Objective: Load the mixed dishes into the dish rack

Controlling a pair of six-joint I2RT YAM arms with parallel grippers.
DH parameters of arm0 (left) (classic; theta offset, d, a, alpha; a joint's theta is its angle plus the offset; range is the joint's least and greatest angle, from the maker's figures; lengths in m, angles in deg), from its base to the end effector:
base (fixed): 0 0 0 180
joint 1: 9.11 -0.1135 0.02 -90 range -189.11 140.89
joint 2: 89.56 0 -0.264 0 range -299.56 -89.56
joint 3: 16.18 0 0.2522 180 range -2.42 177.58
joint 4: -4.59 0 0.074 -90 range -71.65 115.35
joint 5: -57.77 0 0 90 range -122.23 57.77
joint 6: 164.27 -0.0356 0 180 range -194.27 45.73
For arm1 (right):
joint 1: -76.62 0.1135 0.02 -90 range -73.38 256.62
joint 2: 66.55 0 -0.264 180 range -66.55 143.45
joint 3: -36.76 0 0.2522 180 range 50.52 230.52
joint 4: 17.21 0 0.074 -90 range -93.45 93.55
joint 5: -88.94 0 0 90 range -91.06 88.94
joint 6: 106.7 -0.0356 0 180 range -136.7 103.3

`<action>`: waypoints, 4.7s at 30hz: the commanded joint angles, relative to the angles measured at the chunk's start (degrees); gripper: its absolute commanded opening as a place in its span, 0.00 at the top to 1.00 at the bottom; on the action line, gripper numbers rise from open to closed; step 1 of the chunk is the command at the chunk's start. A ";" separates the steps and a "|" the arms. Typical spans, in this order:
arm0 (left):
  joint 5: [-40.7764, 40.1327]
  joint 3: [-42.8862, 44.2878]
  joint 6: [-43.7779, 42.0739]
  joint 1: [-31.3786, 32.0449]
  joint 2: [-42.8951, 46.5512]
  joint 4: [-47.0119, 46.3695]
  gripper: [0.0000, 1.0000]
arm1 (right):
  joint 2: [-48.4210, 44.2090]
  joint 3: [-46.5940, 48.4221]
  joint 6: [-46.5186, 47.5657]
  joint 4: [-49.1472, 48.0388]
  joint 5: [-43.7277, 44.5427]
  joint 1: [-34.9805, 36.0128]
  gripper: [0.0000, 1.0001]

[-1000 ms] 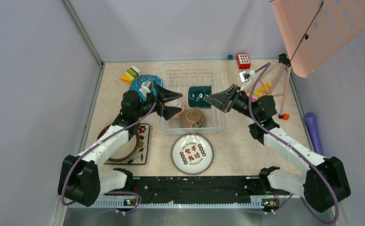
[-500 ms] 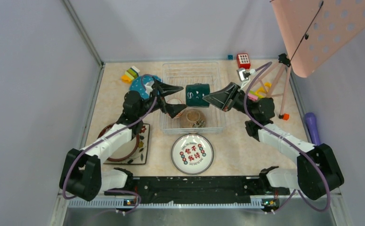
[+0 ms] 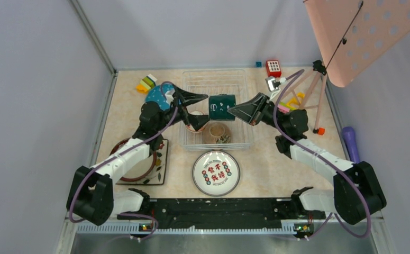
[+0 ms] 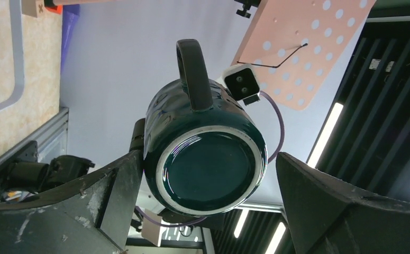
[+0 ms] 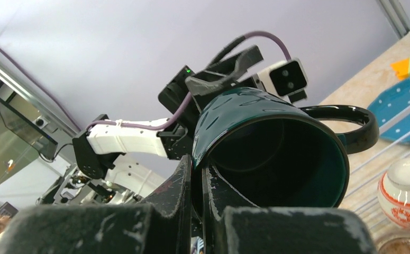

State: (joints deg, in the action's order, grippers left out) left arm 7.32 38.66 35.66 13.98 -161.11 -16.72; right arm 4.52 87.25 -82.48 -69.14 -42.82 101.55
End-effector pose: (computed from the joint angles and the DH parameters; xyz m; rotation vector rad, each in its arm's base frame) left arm 0.2479 -0.1303 0.2996 -0.7786 1.9144 -2.1898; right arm 0.2225 0.1295 0.3269 -0.3254 1.3295 1.7377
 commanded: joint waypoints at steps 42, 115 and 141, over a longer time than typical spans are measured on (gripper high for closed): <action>-13.71 16.46 -32.71 3.18 -5.39 28.17 1.00 | -15.05 0.99 25.95 43.64 18.15 -1.18 0.08; -40.57 88.15 -74.19 18.92 -53.45 91.03 1.00 | -36.24 2.29 37.87 75.78 38.03 -1.31 0.11; -43.17 89.66 -75.47 18.35 -53.74 86.96 0.02 | -35.34 1.74 36.86 77.27 39.02 -1.30 0.08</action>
State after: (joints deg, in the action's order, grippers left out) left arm -35.96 127.44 -39.68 32.80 -220.98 75.80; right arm -31.72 88.17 -44.82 8.51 -4.31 100.72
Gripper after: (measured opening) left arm 0.920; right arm 0.903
